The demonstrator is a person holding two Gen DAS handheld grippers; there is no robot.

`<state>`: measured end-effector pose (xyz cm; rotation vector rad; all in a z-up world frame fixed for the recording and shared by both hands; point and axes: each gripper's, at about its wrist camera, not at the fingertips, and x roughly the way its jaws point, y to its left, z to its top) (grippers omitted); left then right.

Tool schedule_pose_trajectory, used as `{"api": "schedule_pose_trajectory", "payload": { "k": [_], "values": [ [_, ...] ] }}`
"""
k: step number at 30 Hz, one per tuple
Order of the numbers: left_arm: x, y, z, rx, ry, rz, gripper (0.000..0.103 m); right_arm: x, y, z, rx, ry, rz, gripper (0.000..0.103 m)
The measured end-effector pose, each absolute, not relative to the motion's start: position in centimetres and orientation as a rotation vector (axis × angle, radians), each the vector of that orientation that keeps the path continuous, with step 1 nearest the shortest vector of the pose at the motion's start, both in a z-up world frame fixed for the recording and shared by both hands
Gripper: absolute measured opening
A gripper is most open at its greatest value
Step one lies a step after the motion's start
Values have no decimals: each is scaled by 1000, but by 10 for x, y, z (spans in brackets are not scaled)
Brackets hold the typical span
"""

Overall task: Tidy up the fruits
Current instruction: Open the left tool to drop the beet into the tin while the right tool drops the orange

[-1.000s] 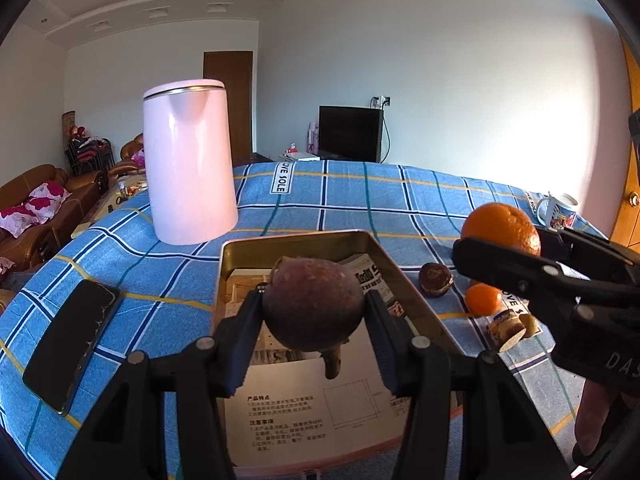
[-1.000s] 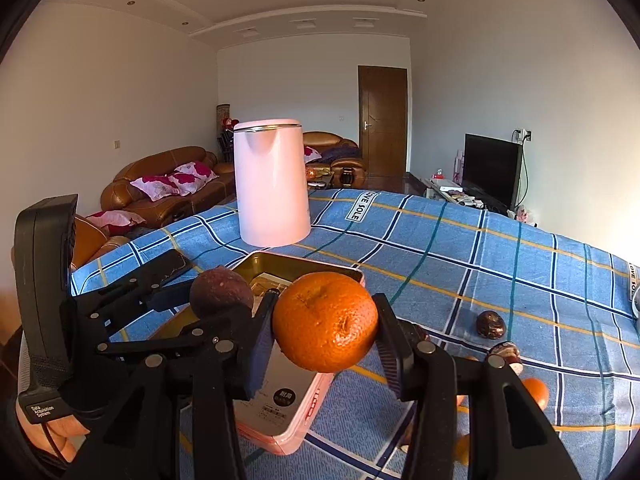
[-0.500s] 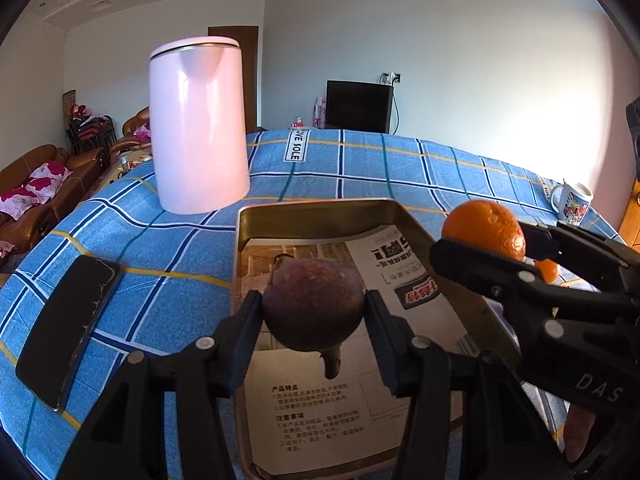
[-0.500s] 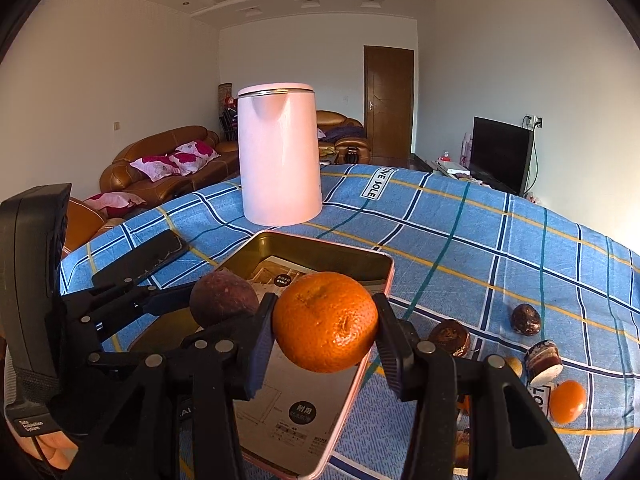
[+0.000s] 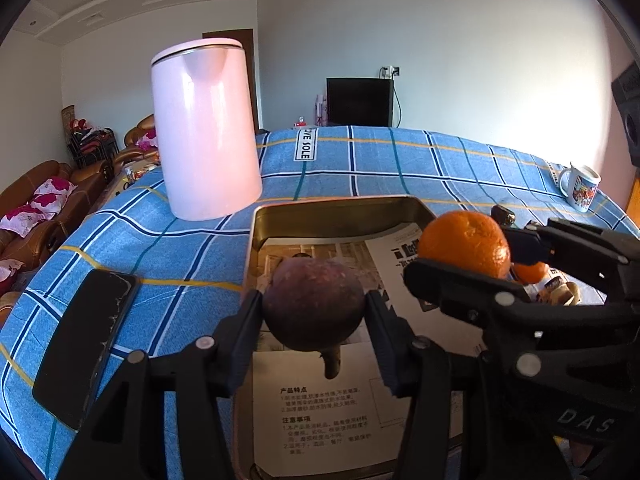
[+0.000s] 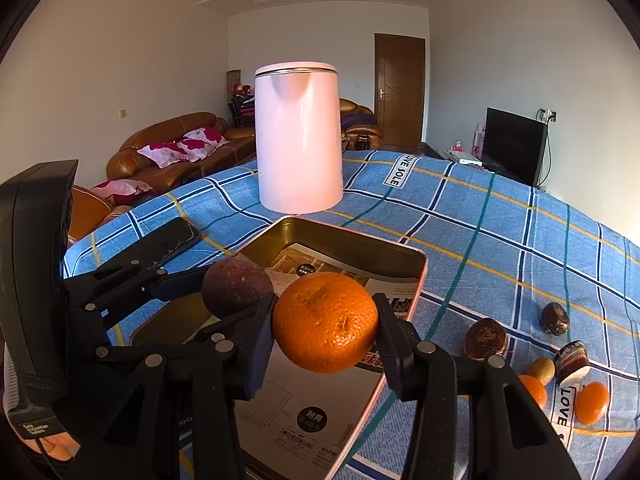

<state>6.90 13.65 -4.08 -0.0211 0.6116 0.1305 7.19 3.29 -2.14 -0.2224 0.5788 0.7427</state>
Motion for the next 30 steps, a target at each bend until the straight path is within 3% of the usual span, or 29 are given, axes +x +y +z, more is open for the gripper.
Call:
{"api": "schedule_pose_trajectory", "payload": {
  "k": [12, 15, 20, 24, 30],
  "values": [
    [62, 132, -42, 37, 599, 170, 55, 86, 45, -34, -186, 700, 783, 50],
    [56, 130, -36, 36, 572, 178, 64, 84, 40, -28, -196, 670, 754, 63],
    [42, 127, -20, 19, 509, 187, 97, 76, 18, -13, -161, 634, 775, 65],
    [36, 113, -10, 0, 470, 155, 99, 67, -28, -2, -144, 586, 720, 70],
    [44, 70, -6, -14, 477, 51, 99, 63, -118, 0, -125, 555, 522, 70]
  ]
}}
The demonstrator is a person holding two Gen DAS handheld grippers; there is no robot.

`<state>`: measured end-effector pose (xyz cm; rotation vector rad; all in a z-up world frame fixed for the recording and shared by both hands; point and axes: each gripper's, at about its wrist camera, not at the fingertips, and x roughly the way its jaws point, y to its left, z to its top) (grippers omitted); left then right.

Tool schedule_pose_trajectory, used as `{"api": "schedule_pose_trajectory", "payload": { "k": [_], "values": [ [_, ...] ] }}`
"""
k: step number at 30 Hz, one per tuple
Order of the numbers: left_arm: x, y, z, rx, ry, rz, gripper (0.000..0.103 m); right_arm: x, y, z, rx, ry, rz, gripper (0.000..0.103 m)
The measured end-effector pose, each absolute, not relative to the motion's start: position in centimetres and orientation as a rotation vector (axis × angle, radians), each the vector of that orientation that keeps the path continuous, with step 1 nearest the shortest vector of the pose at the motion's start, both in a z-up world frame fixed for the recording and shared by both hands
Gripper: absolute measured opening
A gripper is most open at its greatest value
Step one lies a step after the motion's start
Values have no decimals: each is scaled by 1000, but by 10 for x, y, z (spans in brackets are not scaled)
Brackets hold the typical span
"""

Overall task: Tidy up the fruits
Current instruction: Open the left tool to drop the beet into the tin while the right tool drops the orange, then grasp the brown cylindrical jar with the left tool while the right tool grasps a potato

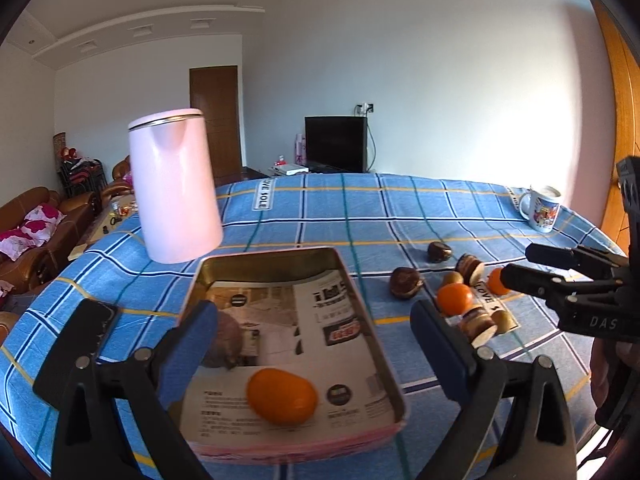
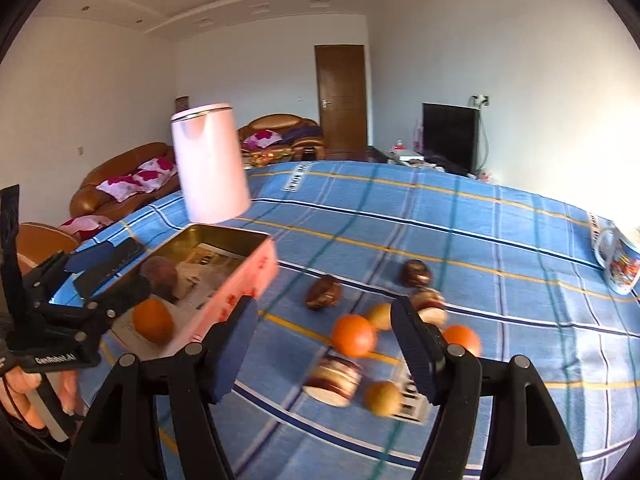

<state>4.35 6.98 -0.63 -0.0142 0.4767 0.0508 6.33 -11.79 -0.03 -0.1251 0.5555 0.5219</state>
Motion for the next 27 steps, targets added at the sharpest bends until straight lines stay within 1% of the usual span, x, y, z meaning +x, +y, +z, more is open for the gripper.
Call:
{"api": "schedule_pose_trajectory", "payload": {
  "k": [7, 9, 11, 12, 15, 17, 19, 21, 22, 27],
  "values": [
    [62, 12, -14, 12, 531, -50, 99, 72, -157, -24, -166, 643, 458, 69],
    [66, 2, -18, 19, 546, -59, 99, 74, -157, -28, -168, 663, 472, 64],
    [71, -5, -22, 17, 563, -76, 99, 76, -153, -34, -184, 696, 486, 53],
    [73, -8, -24, 17, 570, -80, 99, 79, -152, -37, -188, 717, 501, 50],
    [78, -13, -29, 15, 590, -90, 99, 85, -149, -46, -185, 772, 522, 47],
    [81, -15, -32, 12, 600, -93, 99, 88, -149, -50, -173, 803, 533, 41],
    [82, -17, -34, 9, 610, -104, 98, 94, -148, -56, -154, 855, 576, 40],
    [83, -19, -34, 16, 611, -106, 98, 95, -150, -56, -135, 860, 581, 33],
    [83, -20, -34, 18, 610, -107, 98, 94, -150, -56, -136, 863, 584, 26],
    [87, -29, -33, 29, 621, -135, 92, 85, -161, -51, -121, 804, 535, 26]
  ]
}}
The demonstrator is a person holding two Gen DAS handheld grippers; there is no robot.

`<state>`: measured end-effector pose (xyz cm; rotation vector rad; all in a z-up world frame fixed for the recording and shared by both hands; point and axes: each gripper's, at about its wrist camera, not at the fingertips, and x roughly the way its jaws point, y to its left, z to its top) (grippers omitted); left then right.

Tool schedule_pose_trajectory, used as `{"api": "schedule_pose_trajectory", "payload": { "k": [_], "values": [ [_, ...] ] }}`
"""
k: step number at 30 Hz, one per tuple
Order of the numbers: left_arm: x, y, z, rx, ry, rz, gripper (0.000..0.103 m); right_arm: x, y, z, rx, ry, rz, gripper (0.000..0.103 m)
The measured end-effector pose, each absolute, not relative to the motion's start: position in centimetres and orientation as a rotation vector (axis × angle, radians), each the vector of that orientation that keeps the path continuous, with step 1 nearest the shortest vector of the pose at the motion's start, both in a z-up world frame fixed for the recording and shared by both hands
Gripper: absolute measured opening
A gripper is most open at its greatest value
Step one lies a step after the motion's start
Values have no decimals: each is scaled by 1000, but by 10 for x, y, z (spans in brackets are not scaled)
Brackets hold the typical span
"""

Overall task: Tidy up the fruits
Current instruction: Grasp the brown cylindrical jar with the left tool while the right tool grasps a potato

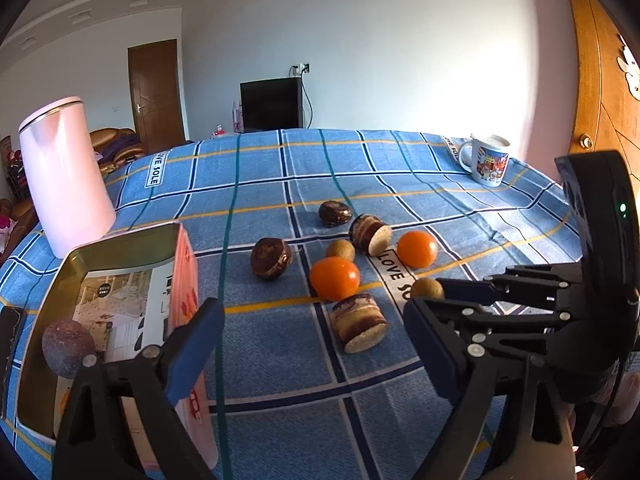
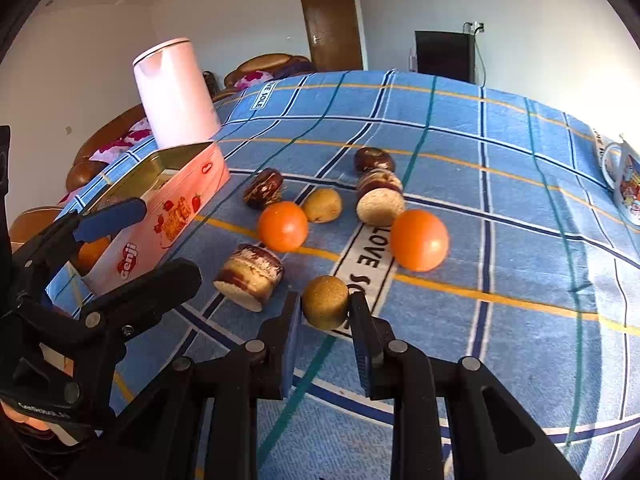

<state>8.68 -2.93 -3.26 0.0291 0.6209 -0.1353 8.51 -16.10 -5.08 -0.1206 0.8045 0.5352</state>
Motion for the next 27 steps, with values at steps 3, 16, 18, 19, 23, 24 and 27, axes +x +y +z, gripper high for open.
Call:
{"api": "schedule_pose_trajectory", "payload": {
  "k": [3, 16, 18, 19, 23, 24, 27],
  "values": [
    [92, -38, -35, 33, 647, -169, 83, 83, -173, -43, -117, 757, 490, 26],
    [119, -49, -58, -37, 804, -240, 39, 89, -198, -45, 6, 761, 517, 26],
    [118, -49, -58, -45, 797, -246, 39, 88, -200, -44, 21, 752, 529, 26],
    [117, -49, -57, -50, 789, -251, 39, 87, -201, -43, 26, 744, 531, 26],
    [107, -47, -52, -48, 739, -248, 39, 82, -205, -40, 45, 700, 538, 26],
    [105, -47, -51, -45, 725, -245, 39, 80, -206, -39, 49, 688, 536, 26],
    [97, -46, -46, -27, 676, -224, 39, 76, -208, -35, 56, 653, 534, 26]
  ]
}}
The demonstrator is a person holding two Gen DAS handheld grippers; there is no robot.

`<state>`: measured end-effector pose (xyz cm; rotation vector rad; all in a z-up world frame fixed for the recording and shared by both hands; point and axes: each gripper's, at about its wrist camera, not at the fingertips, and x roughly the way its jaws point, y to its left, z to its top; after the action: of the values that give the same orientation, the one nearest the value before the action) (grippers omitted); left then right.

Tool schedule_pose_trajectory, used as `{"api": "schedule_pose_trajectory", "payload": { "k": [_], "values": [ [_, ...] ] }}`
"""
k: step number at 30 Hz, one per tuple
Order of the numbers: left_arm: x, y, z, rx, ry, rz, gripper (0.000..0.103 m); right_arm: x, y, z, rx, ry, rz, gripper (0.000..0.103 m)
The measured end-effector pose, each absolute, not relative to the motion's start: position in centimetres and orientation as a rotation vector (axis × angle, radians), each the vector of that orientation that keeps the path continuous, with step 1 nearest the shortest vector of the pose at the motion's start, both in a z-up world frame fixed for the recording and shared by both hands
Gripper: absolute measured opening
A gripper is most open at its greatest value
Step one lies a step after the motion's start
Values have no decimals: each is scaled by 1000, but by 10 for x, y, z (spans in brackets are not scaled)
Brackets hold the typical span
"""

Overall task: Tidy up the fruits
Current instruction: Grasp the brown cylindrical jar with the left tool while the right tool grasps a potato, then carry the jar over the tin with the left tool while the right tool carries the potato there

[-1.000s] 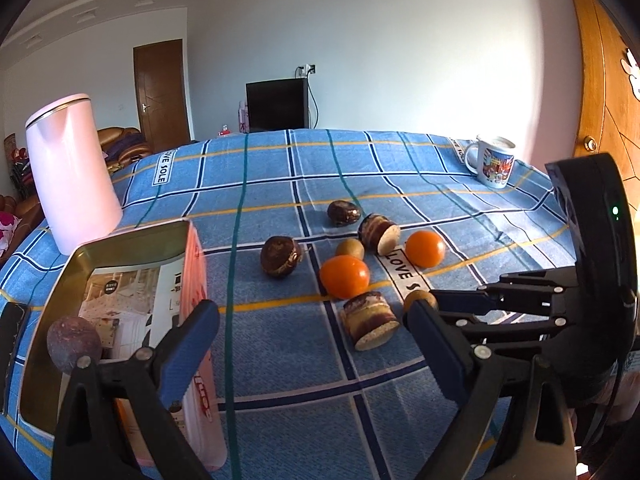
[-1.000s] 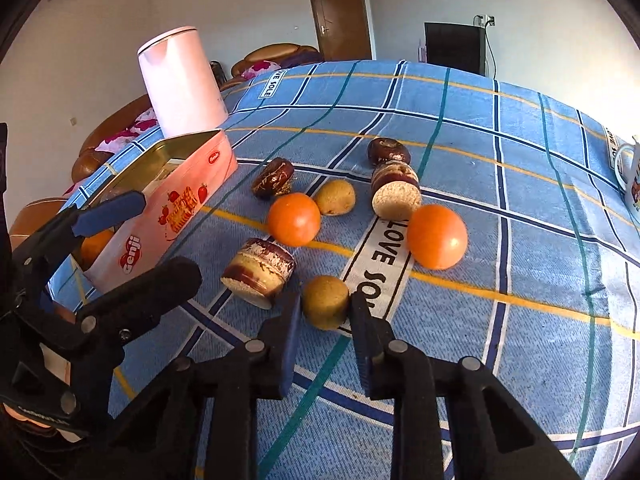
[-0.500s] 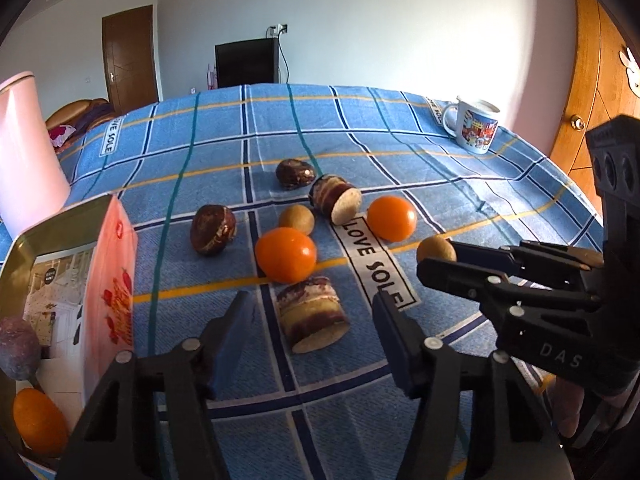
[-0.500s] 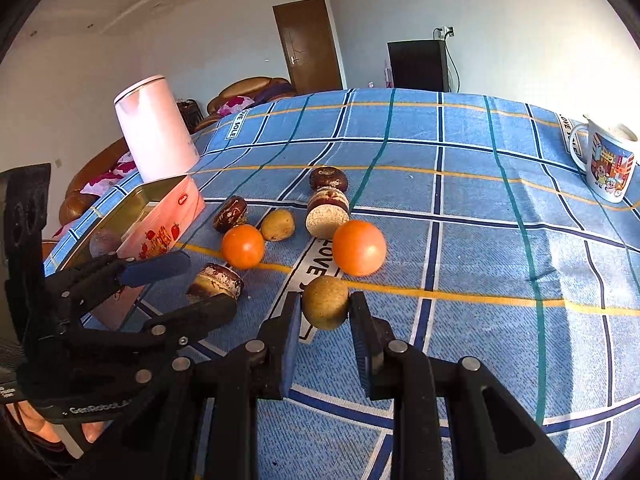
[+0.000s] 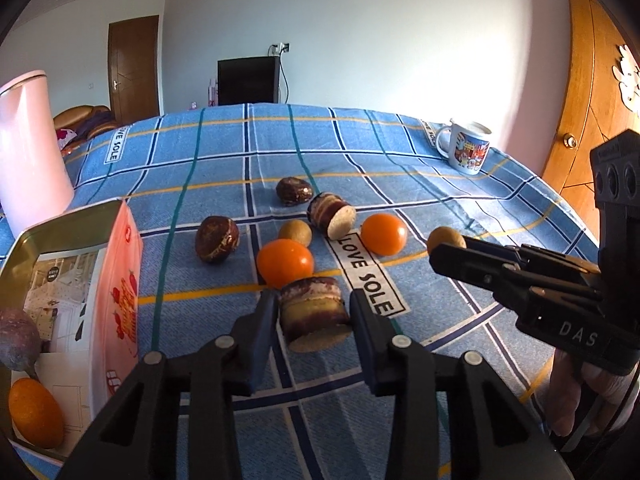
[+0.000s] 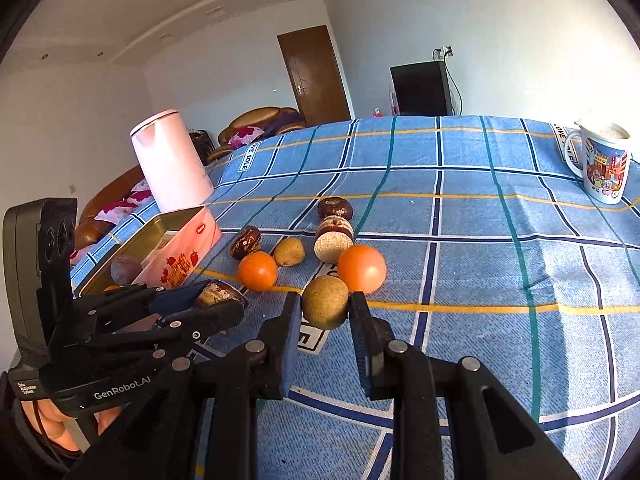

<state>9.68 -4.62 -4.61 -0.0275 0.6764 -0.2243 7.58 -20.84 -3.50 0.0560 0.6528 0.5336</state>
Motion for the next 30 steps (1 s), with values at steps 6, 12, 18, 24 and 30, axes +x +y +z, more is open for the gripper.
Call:
{"api": "schedule_pose_trajectory", "payload": {
  "k": [6, 12, 18, 24, 30],
  "values": [
    [86, -45, -38, 5, 594, -195, 39, 67, -209, -29, 45, 592, 528, 26],
    [80, -40, -35, 9, 551, -171, 39, 60, -209, -25, 28, 544, 516, 26],
    [74, -38, -32, 14, 509, -150, 39, 52, -209, -21, 9, 496, 508, 26],
    [71, -37, -31, 18, 486, -138, 39, 46, -210, -19, 1, 458, 504, 26],
    [67, -37, -29, 25, 461, -129, 39, 40, -209, -16, -10, 428, 498, 26]
  ]
}}
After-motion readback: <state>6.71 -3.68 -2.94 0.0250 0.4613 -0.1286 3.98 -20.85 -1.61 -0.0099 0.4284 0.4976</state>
